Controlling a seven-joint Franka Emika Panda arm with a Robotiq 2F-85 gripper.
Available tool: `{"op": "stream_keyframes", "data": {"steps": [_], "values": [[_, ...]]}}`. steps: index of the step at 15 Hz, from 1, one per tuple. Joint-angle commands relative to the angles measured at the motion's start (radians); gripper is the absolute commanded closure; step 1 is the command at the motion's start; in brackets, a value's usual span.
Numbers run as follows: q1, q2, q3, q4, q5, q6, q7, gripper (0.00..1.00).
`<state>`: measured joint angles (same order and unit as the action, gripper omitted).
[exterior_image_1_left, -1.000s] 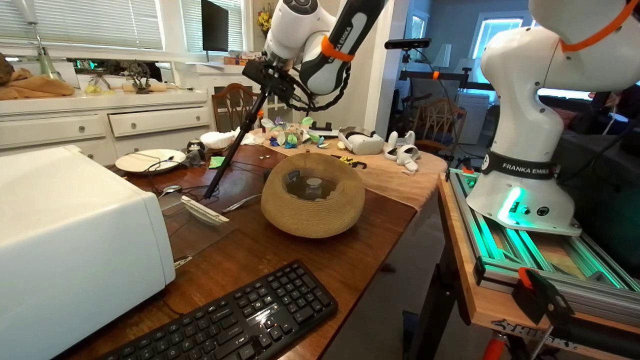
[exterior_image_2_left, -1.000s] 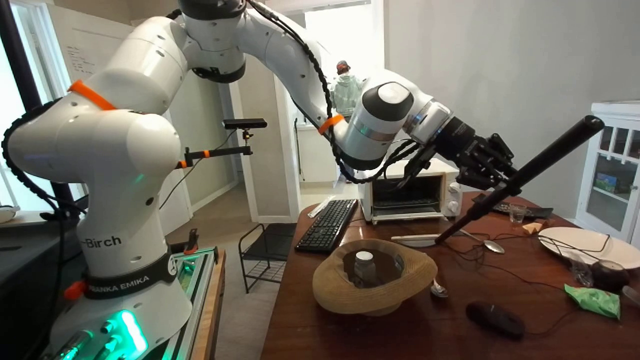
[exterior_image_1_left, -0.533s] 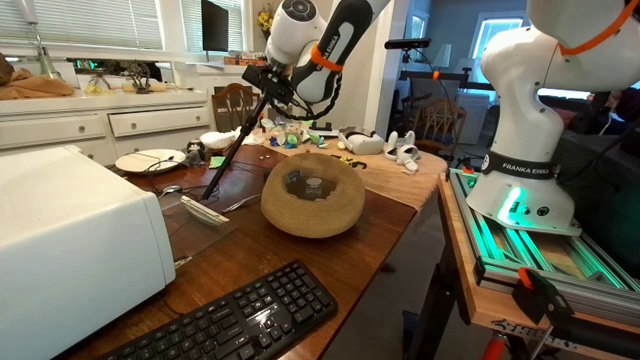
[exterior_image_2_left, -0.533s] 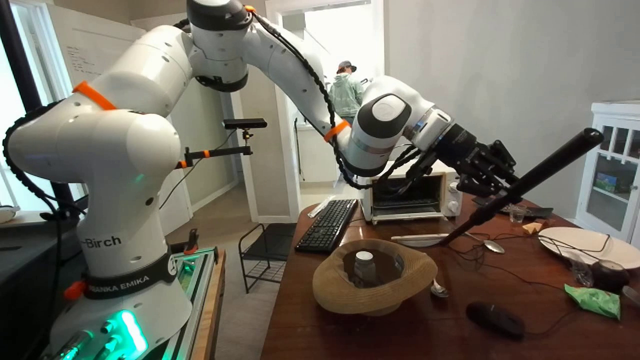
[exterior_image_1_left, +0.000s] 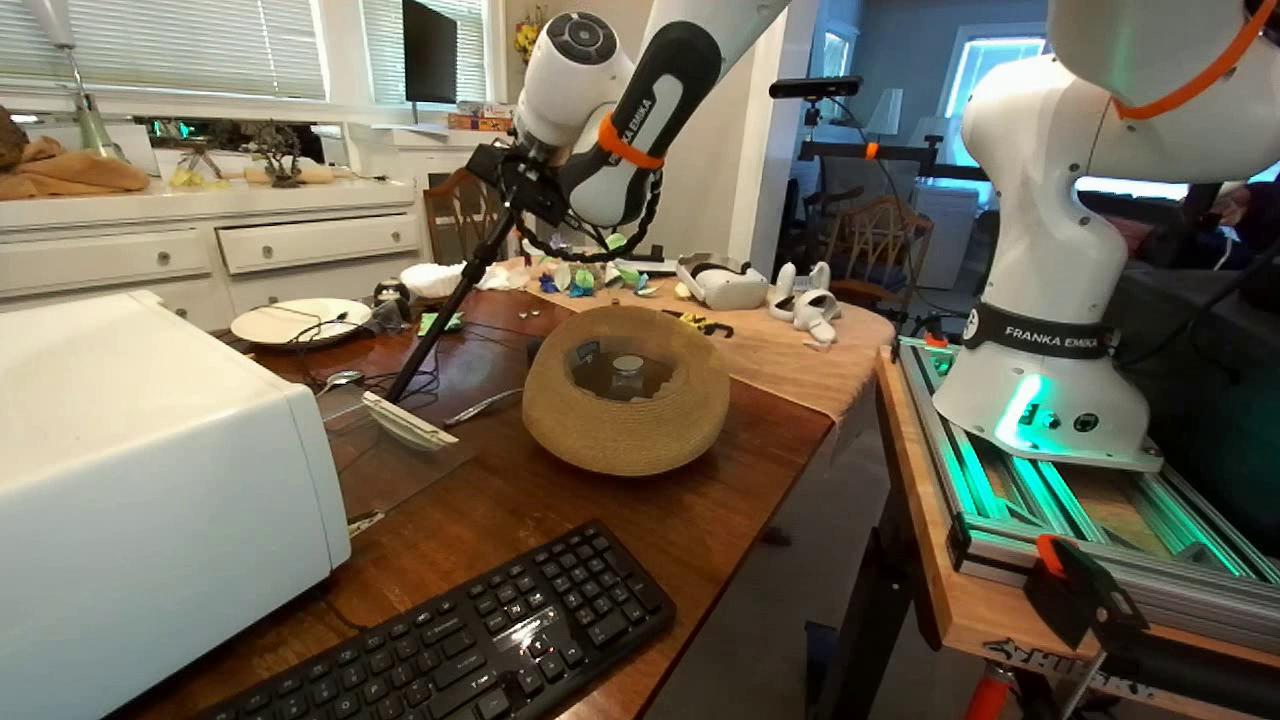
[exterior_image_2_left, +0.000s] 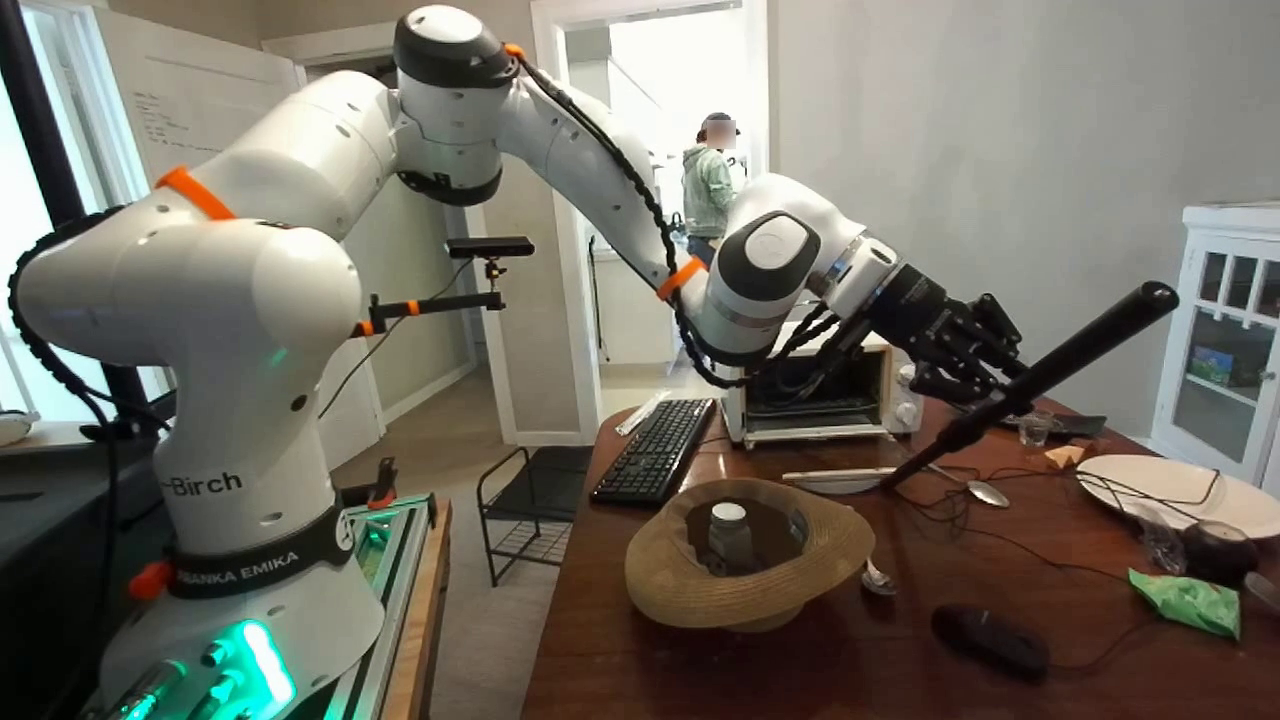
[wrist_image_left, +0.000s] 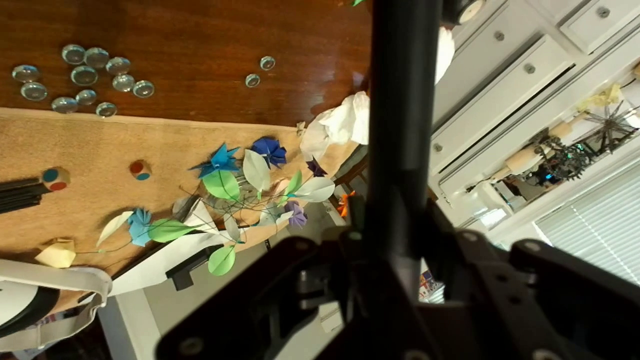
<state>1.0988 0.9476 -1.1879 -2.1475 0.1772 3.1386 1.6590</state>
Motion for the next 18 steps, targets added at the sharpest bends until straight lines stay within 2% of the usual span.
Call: {"op": "stream_keyframes", "data": {"steps": [1,9,18], "values": [[-0.014,0.042,0.007,0.050,0.061,-0.005,-0.026,0.93],[-0.035,0.073,0.030,0.097,0.092,-0.004,-0.027,0.93],[-0.114,-0.040,0.110,0.107,0.120,0.039,-0.049,0.93]]}}
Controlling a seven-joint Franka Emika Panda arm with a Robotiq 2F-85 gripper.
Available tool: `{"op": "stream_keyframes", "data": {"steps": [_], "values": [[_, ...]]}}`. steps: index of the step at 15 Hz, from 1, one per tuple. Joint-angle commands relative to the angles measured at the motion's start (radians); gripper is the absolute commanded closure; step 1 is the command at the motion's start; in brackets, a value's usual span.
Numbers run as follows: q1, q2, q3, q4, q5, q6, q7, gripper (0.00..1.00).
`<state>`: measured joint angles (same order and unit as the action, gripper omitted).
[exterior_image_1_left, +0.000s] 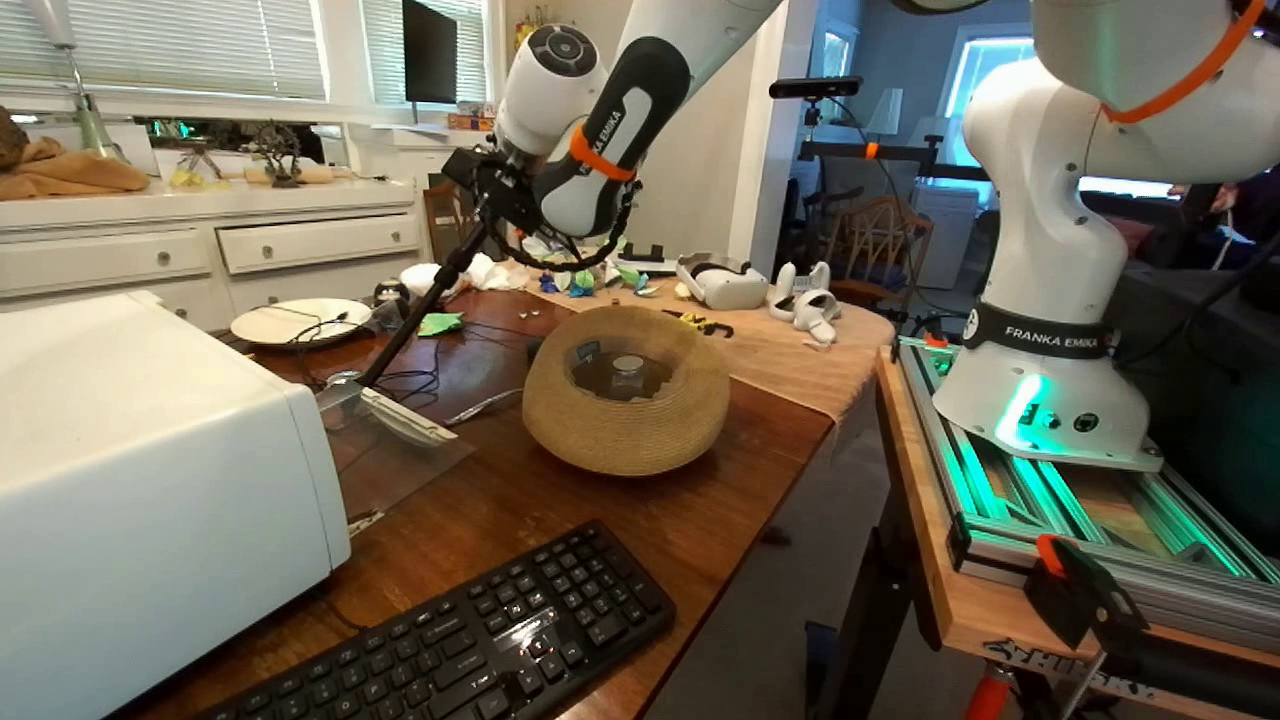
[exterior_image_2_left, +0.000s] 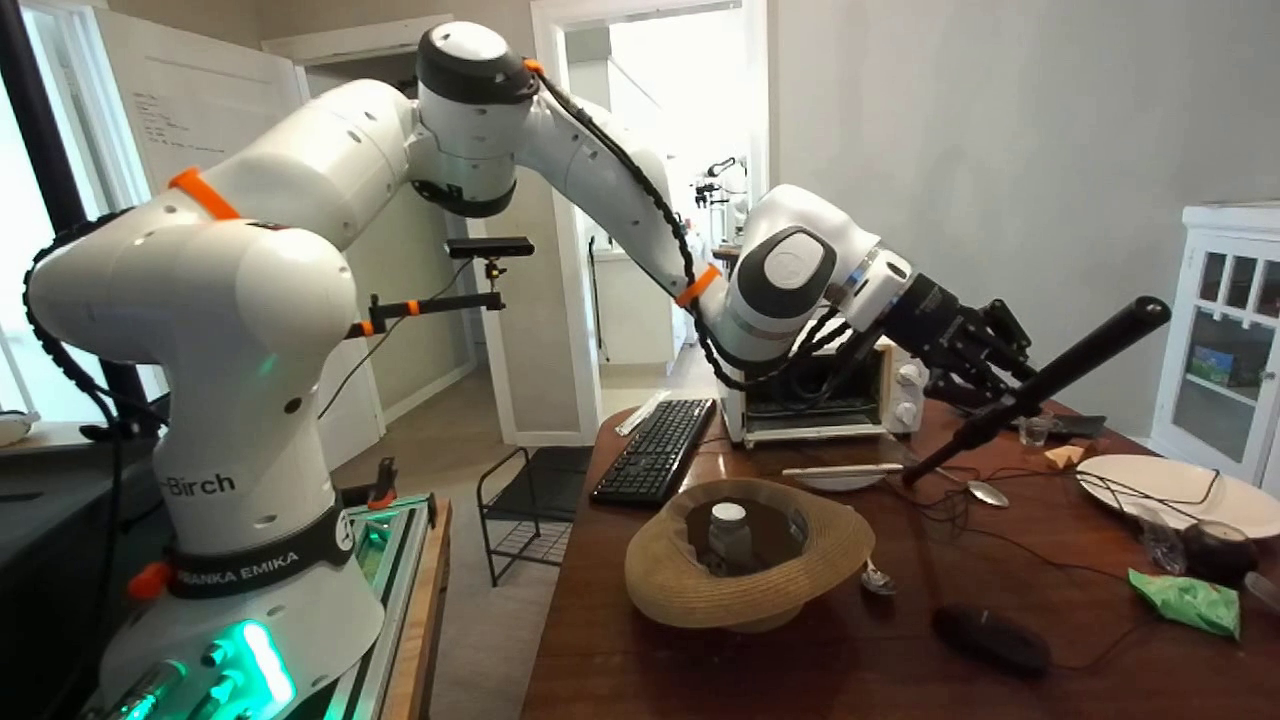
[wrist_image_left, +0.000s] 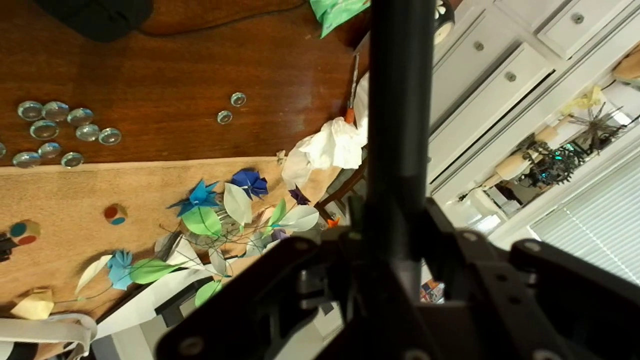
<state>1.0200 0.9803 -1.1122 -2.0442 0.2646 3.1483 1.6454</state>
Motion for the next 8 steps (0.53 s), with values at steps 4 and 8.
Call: {"op": "stream_keyframes", "data": {"steps": [4,8], "values": [[-0.088,-0.192,0.090,0.005,0.017,0.051,-0.083,0.93],[-0.126,-0.274,0.137,-0.006,0.016,0.041,-0.140,0.93]]}}
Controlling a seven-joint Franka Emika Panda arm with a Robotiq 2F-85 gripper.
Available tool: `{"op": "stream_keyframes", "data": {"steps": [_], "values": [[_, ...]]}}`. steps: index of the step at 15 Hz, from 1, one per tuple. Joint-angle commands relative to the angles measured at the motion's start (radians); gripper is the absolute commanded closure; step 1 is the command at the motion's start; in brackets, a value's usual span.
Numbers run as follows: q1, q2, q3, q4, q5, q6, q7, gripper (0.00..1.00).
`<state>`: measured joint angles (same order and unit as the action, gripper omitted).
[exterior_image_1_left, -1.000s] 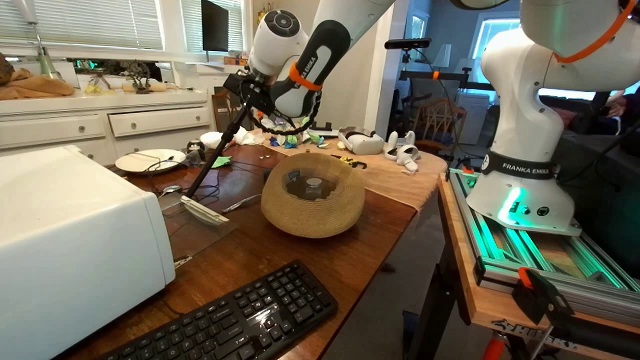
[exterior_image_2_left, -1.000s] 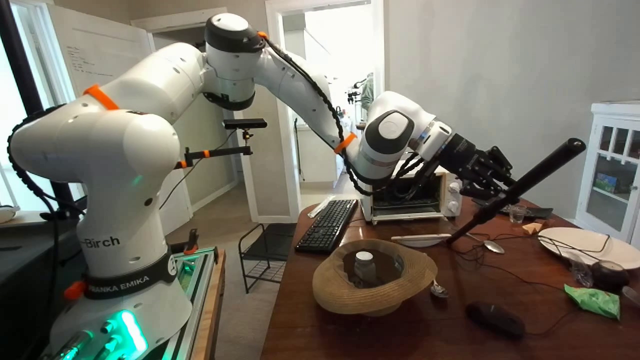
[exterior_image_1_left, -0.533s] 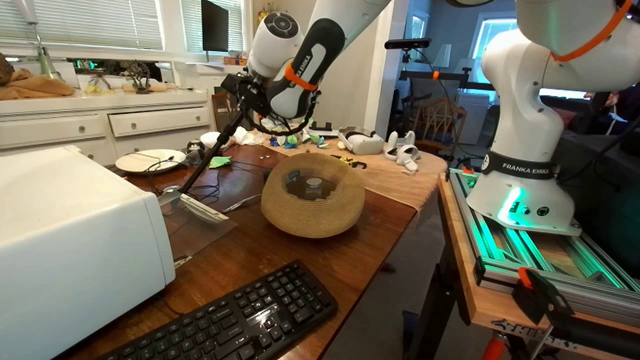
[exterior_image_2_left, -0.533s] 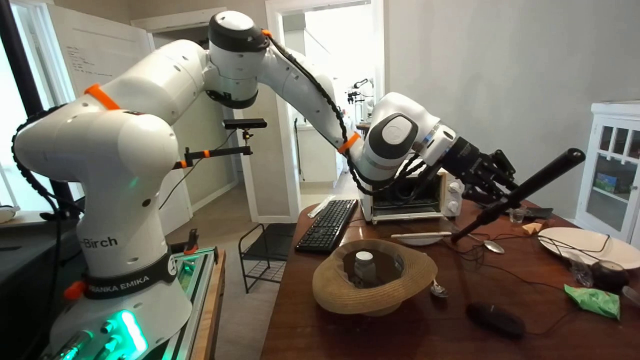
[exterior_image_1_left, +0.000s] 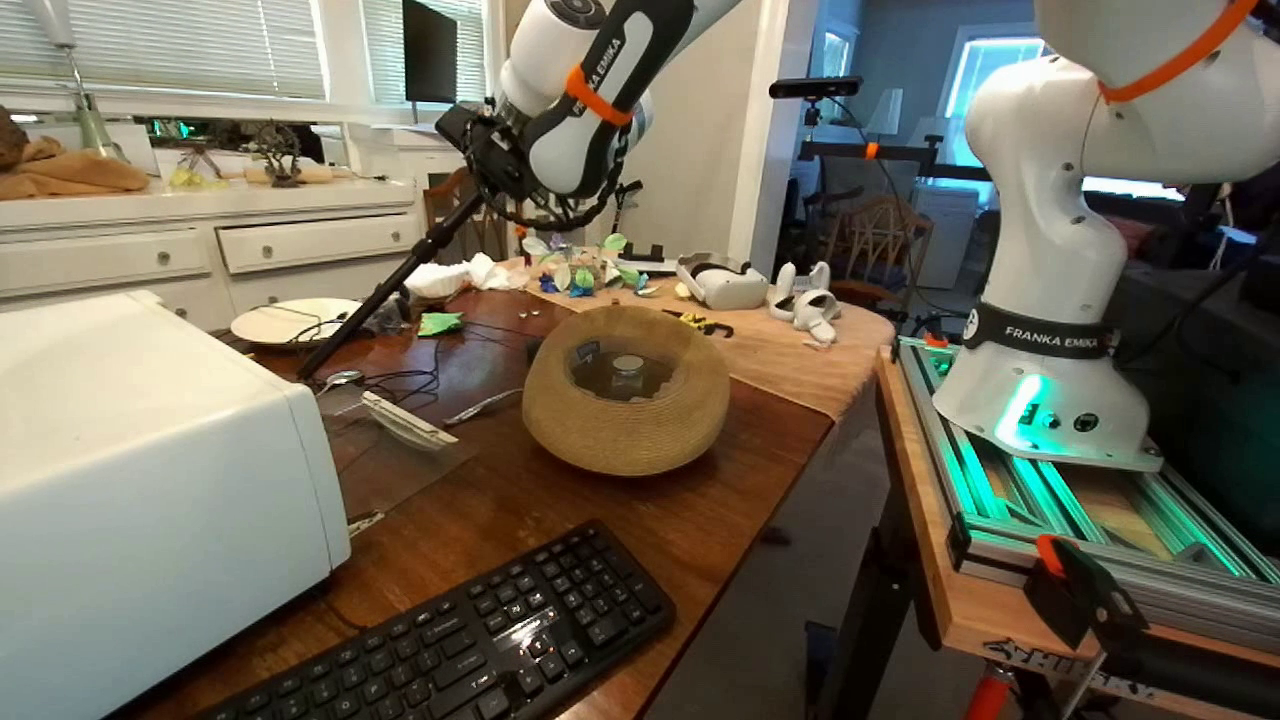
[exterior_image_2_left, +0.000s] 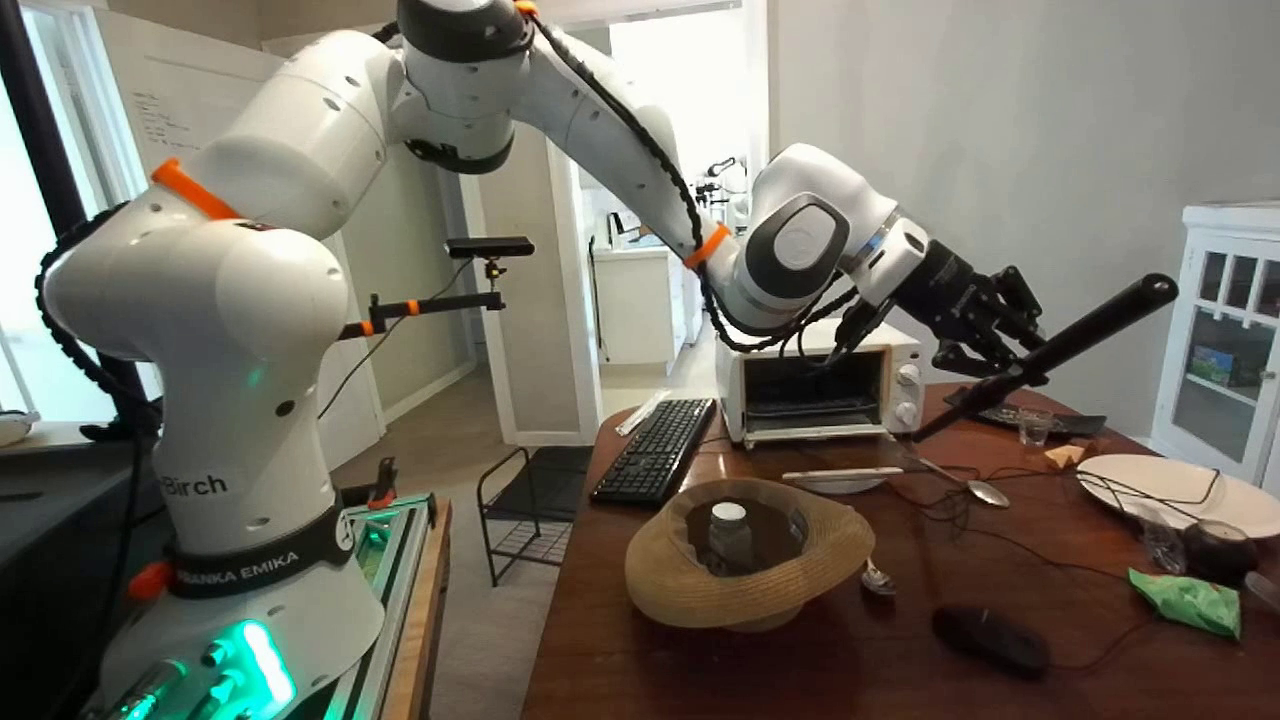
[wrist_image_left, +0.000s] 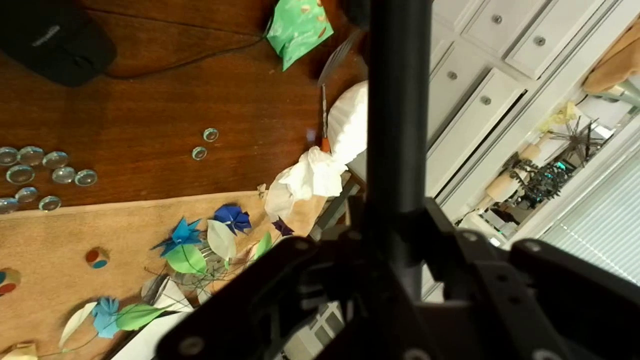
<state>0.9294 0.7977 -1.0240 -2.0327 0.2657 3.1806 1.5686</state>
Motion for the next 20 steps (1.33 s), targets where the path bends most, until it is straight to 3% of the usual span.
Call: {"op": "stream_keyframes", "data": {"steps": [1,5,13,17,20], "values": [[-0.039,-0.099,0.049,-0.021,0.016,0.010,-0.072,0.93],[-0.014,-0.093,-0.006,-0.050,0.027,0.012,-0.083,0.93],[-0.049,-0.136,-0.060,-0.163,0.023,0.005,-0.236,0.93],[-0.078,-0.151,-0.034,-0.169,0.034,0.007,-0.245,0.93],[-0.114,-0.176,0.025,-0.164,0.041,0.019,-0.241,0.93]]}}
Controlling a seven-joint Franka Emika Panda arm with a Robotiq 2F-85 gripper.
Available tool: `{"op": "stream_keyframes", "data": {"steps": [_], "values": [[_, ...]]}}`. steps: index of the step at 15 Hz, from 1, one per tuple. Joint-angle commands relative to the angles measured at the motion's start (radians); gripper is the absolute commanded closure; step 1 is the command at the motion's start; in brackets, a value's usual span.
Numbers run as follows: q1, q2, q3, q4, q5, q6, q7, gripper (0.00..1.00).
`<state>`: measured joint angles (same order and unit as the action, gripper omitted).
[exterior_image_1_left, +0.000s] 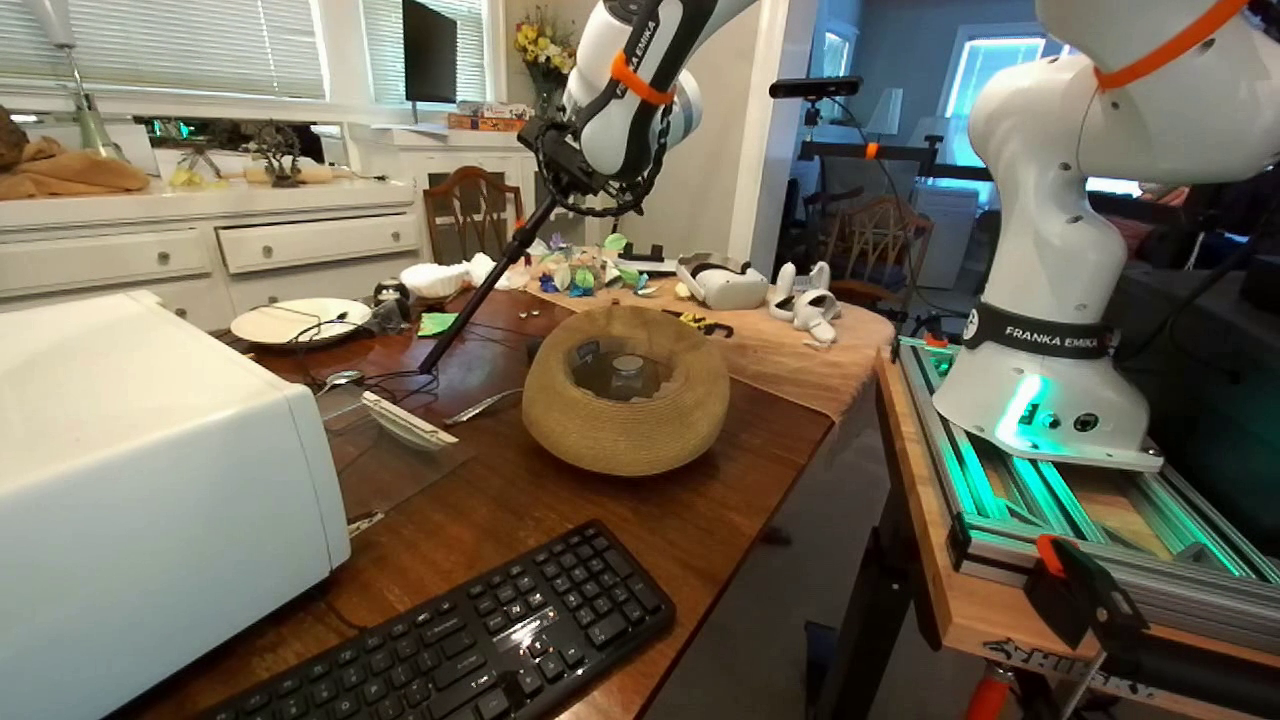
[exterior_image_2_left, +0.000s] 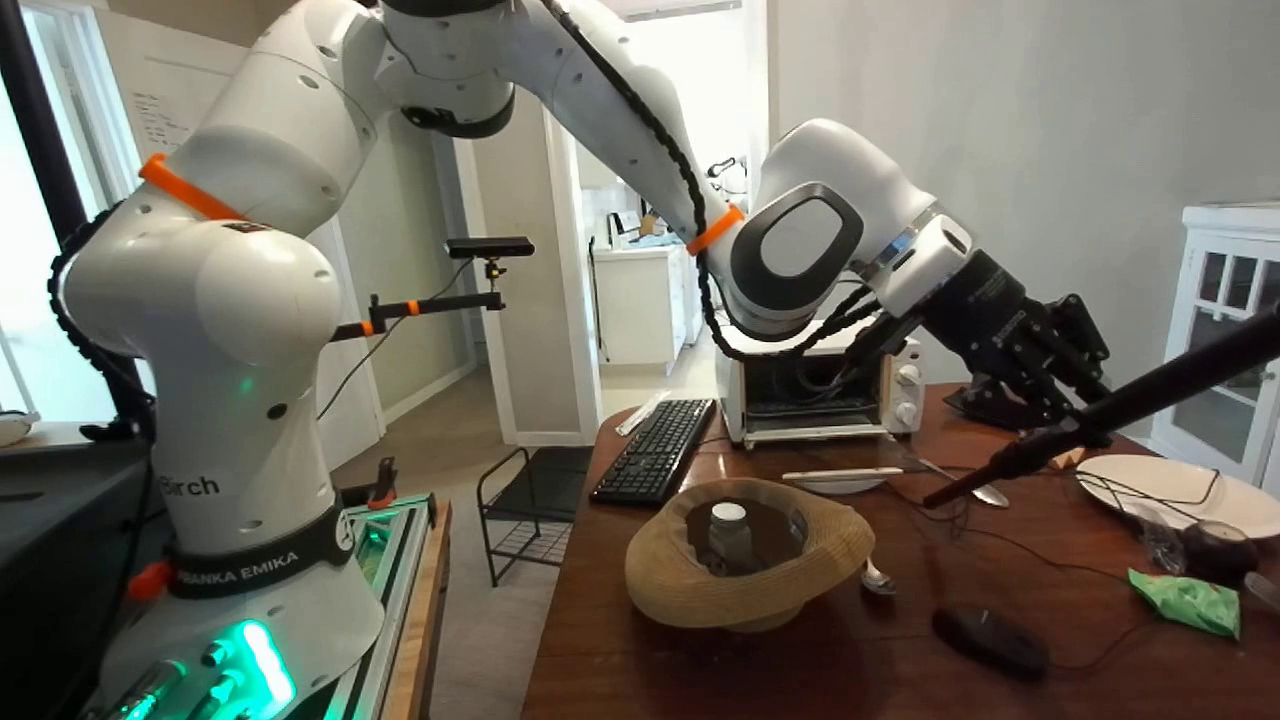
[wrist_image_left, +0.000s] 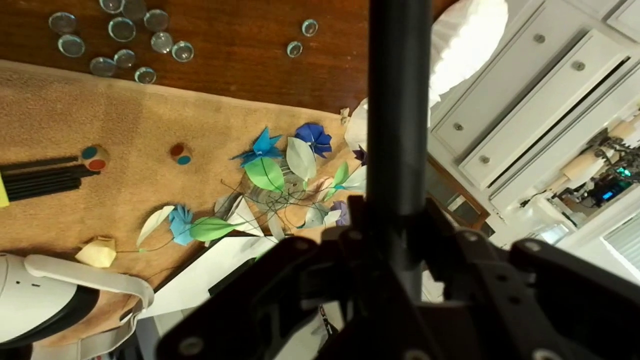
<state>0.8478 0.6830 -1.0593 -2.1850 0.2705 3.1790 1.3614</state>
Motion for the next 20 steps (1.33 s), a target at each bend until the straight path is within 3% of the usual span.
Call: {"op": "stream_keyframes", "data": {"steps": [1,3,7,12,13,17,18,19,20], "values": [[-0.052,-0.074,0.088,-0.013,0.039,0.030,-0.035,0.93],[-0.094,-0.086,0.136,-0.011,0.048,0.041,-0.034,0.93],[-0.302,-0.150,0.300,-0.011,0.030,0.062,-0.096,0.93],[-0.680,-0.261,0.651,0.011,0.054,0.116,-0.193,0.93],[-0.770,-0.283,0.729,0.014,-0.013,0.122,-0.140,0.93],[-1.072,-0.264,1.036,0.068,-0.040,0.093,-0.170,0.93],[-1.128,-0.258,1.083,0.071,-0.047,0.095,-0.176,0.93],[-1.169,-0.239,1.118,0.080,-0.047,0.102,-0.185,0.93],[-1.080,-0.263,1.044,0.057,-0.027,0.103,-0.172,0.71]]}}
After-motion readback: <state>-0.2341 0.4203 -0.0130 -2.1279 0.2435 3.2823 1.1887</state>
